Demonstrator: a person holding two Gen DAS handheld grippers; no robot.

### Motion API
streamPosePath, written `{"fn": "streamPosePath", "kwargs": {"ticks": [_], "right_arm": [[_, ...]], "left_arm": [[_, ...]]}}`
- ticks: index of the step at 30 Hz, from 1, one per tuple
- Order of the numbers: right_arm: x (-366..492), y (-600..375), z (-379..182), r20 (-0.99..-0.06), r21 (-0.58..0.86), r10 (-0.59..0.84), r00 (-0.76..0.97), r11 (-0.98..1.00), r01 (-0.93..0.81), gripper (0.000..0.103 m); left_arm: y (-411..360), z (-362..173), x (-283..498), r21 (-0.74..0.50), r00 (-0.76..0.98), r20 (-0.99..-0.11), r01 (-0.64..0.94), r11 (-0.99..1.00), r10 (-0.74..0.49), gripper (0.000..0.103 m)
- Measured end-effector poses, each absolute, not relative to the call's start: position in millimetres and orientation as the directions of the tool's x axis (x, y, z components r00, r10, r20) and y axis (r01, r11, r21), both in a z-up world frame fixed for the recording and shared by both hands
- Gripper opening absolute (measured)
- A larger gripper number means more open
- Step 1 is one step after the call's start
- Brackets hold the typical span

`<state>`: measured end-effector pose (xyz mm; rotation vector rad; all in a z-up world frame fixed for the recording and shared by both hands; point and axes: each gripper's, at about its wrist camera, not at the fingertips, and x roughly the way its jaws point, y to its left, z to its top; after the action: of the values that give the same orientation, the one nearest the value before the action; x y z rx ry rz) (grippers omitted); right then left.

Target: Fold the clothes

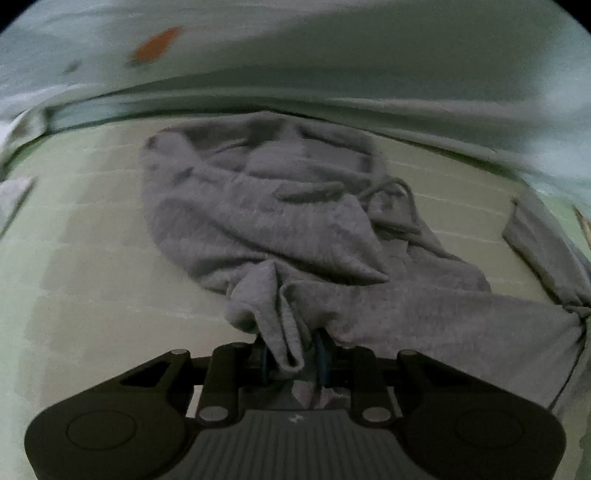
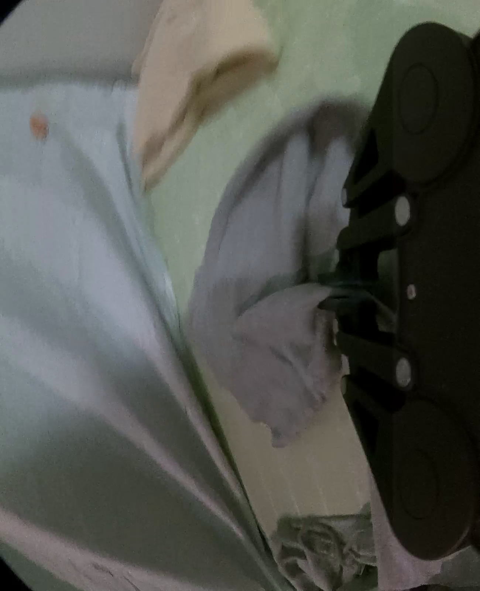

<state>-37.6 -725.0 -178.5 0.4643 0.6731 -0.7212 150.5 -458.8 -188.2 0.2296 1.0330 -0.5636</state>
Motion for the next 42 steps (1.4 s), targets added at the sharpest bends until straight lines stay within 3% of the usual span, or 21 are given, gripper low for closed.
{"fn": "streamPosePath", "kwargs": {"ticks": [4,7,11,14,17,21,24,26,28,30,32,34,40,42], "right_arm": [[-57,-712,-167,-0.7,0.106,-0.484,0.525,0.656,0.747,0.006],[-63,-694,-152,-0.677,0.095,-0.494,0.546,0.677,0.73,0.006],[-61,-663,-122,-0.615,0.143,-0.451,0.647,0.743,0.654,0.006],[-50,-631,-109,-0.578,0.231,-0.322,0.75,0.817,0.529,0.006],[-32,-593,-116,-0.571,0.382,-0.106,0.814,0.843,0.378,0.006],[-15,-550,-156,-0.603,0.604,0.168,0.78,0.735,0.308,0.008],[-15,-531,-184,-0.632,0.682,0.281,0.722,0.646,0.345,0.017],[-26,-531,-179,-0.629,0.677,0.271,0.728,0.651,0.342,0.034],[-40,-537,-170,-0.625,0.665,0.229,0.746,0.657,0.356,0.069],[-53,-546,-158,-0.624,0.641,0.164,0.764,0.667,0.38,0.079],[-65,-557,-150,-0.651,0.593,0.08,0.755,0.674,0.44,0.084],[-78,-567,-143,-0.682,0.534,-0.017,0.731,0.671,0.514,0.095],[-101,-599,-152,-0.749,0.441,-0.168,0.641,0.595,0.672,0.097],[-107,-608,-155,-0.761,0.431,-0.184,0.622,0.574,0.696,0.097]], "left_arm": [[-481,-186,142,-0.019,0.39,-0.876,0.562,0.827,-0.285,0.03],[-471,-179,144,-0.073,0.354,-0.893,0.496,0.865,-0.279,0.038],[-432,-159,133,-0.141,0.36,-0.874,0.456,0.879,-0.326,0.063],[-401,-145,123,-0.187,0.369,-0.856,0.432,0.882,-0.362,0.065],[-370,-130,113,-0.234,0.379,-0.836,0.407,0.883,-0.397,0.067],[-330,-110,99,-0.297,0.394,-0.807,0.374,0.879,-0.44,0.07],[-315,-126,95,-0.332,0.345,-0.83,0.324,0.886,-0.437,0.07],[-313,-134,94,-0.347,0.317,-0.838,0.319,0.882,-0.444,0.07],[-320,-135,91,-0.346,0.311,-0.834,0.349,0.871,-0.456,0.07],[-332,-135,90,-0.346,0.298,-0.831,0.384,0.856,-0.47,0.07],[-347,-137,89,-0.348,0.279,-0.829,0.422,0.837,-0.485,0.07],[-367,-138,86,-0.341,0.254,-0.828,0.481,0.808,-0.501,0.07],[-435,-158,68,-0.291,0.138,-0.85,0.681,0.672,-0.508,0.078],[-448,-165,62,-0.233,0.166,-0.86,0.714,0.66,-0.483,0.068]]}}
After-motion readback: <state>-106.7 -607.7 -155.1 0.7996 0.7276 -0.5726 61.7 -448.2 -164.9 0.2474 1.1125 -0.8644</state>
